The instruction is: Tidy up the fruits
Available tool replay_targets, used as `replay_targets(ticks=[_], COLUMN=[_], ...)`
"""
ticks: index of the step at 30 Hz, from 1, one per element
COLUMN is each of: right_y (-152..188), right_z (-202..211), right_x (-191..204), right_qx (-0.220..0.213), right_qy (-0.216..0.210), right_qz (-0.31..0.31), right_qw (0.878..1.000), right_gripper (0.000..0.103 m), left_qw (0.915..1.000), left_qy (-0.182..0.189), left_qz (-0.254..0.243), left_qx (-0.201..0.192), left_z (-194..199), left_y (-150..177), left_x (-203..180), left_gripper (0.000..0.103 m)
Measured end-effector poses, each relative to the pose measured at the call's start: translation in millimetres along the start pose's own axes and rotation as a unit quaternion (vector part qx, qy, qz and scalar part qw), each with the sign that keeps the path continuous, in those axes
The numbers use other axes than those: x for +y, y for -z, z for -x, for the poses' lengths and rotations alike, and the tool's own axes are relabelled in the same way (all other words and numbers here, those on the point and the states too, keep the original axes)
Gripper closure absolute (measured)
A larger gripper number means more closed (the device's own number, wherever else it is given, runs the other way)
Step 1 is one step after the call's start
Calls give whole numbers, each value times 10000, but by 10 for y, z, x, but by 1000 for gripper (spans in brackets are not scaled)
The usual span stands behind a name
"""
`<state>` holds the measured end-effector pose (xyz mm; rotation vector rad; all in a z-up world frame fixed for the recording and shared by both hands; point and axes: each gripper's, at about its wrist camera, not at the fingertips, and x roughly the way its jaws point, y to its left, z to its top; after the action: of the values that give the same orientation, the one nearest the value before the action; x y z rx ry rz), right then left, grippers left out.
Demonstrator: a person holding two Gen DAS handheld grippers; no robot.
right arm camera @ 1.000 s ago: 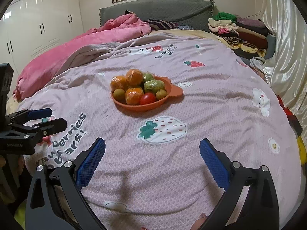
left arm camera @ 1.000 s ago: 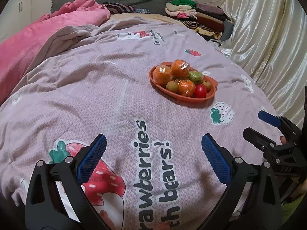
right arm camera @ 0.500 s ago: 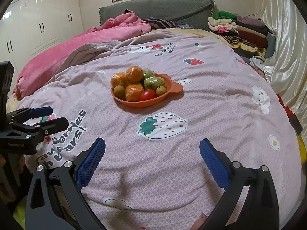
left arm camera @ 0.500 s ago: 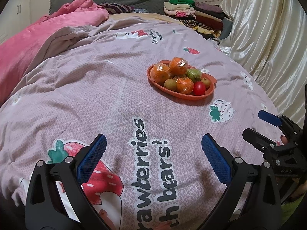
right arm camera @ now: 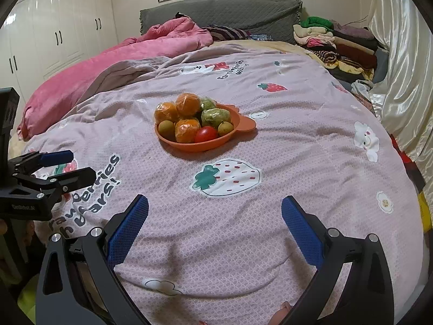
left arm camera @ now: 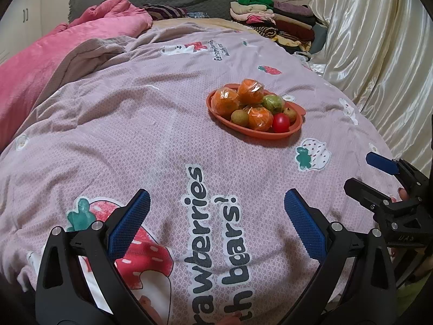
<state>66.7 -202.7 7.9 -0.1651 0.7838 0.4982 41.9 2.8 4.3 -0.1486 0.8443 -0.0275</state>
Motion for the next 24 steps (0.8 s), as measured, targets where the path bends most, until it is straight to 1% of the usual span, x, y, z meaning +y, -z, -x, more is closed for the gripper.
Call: replay_targets(ticks=[24], right_y=[-10], right_z=[-1], right_x=[-6], right_qx=[18], right_qy=[14], right_qz=[42], right_qw=[10000], right_gripper=[5], left_qw=[10000], left_qy=[-71], left_qz=[-8], left_qx=[13], left_z=[-9], left_y=[7], left_x=[1], left_gripper=[10])
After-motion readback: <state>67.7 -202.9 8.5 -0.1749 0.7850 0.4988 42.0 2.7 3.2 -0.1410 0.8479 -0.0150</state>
